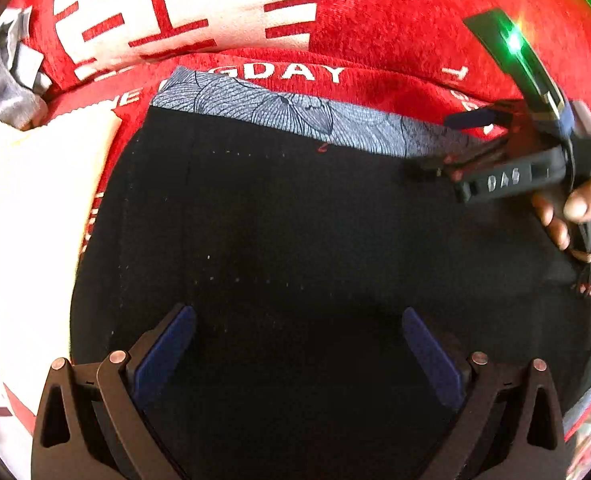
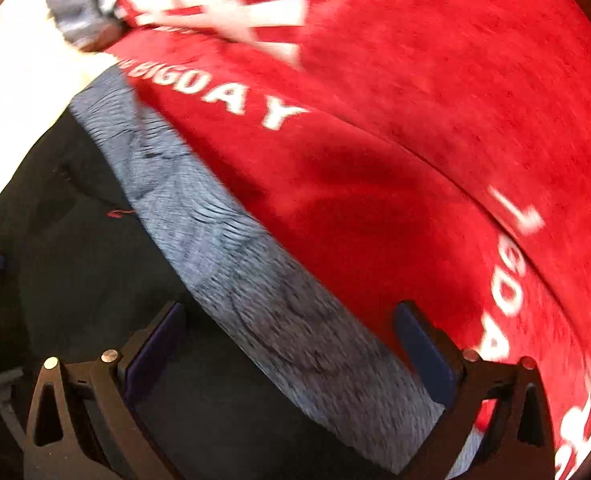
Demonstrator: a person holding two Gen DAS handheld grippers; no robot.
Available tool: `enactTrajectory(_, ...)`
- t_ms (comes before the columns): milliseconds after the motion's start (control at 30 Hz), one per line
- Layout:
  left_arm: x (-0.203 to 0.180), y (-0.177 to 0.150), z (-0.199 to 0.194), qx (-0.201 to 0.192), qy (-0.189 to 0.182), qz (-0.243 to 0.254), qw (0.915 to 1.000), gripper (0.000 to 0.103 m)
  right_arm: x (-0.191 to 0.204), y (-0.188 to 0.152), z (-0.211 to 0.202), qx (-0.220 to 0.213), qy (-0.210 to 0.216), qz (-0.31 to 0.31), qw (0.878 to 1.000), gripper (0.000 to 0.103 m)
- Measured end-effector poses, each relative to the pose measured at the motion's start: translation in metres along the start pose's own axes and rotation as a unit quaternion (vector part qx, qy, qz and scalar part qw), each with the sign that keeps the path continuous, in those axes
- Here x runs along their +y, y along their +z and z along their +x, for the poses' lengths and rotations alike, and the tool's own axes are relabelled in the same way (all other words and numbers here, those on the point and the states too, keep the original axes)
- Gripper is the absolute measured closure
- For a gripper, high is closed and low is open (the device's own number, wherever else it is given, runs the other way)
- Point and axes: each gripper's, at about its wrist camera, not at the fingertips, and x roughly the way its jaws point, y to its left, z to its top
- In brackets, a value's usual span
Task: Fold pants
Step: 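Grasp the blue patterned band with the right tool while the left tool grasps it too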
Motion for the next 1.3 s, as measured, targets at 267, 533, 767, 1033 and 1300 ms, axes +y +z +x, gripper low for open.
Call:
enactTrajectory(267, 0.024, 0.052, 0.004, 0.031, -0.111, -0.135, 0.984, 0.0, 0.025, -0.011, -0.025, -0.015, 0.041, -0.045, 0.998, 0.077)
enactTrajectory(533, 0.023, 0.114, 0.034, 0.052, -0.106, -0.238, 0.9641, 0.0, 0.058, -0.047, -0.058, -0.067, -0.025, -0.064, 0.995, 0.097)
enactTrajectory(767, 0.002, 0.122, 0.065, 0.071, -0.007, -0.202, 0.9768, 0.015, 0.067, -0.059, -0.046, -0.059, -0.038, -0.075, 0.995, 0.101)
enactTrajectory(1033, 0.01, 0.112, 0.064, 0.068, 0.012, -0.182, 0.9808, 0.084, 0.044, -0.057, -0.064, -0.064, -0.044, -0.046, 0.996, 0.072)
enactTrajectory(1300, 0.021, 0.099, 0.063, 0.051, -0.001, -0.178, 0.9826, 0.084, -0.001, -0.025, -0.055, -0.034, -0.005, -0.033, 0.999, 0.025)
